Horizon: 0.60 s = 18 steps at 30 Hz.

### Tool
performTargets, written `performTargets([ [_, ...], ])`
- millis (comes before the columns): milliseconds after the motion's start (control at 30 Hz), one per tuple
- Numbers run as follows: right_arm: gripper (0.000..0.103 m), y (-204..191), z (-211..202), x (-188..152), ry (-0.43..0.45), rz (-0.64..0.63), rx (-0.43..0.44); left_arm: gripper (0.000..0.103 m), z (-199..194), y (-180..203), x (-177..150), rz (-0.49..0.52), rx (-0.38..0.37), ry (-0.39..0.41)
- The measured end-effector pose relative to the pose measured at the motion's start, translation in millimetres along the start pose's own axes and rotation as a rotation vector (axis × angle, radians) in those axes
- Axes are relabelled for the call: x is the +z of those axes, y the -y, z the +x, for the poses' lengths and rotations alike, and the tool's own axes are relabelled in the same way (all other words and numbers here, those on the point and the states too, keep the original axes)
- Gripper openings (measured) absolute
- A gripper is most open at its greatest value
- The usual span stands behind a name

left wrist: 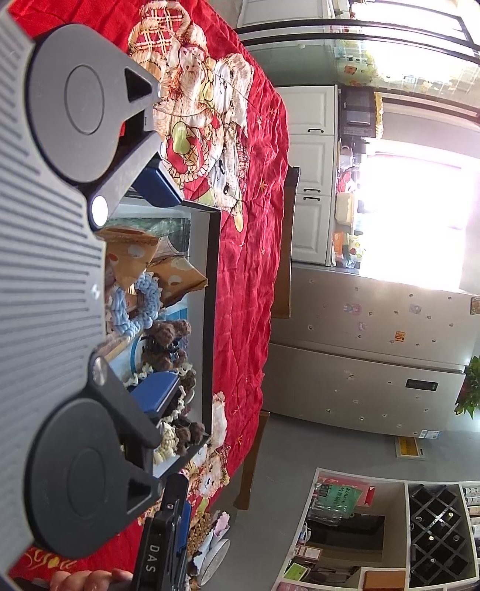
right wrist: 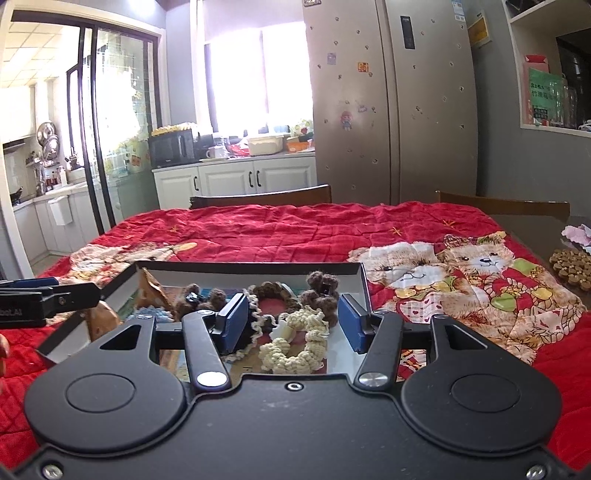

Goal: Organize objects
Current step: 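Withdraw both grippers from the box toward the clips on the table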

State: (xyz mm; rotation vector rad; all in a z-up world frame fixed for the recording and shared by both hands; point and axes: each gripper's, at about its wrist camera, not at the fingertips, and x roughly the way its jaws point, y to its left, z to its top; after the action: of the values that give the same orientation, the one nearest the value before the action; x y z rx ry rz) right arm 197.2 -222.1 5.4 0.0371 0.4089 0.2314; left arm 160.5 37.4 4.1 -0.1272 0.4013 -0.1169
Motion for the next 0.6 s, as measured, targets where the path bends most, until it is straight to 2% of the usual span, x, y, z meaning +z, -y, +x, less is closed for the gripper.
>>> performTargets([
  [600,0.062,-4.6,-67.2,-1.5,0.014,-0.060,0.042,0.103,-39.1,11.9,0.8,0.008,-0.045,-0.017],
])
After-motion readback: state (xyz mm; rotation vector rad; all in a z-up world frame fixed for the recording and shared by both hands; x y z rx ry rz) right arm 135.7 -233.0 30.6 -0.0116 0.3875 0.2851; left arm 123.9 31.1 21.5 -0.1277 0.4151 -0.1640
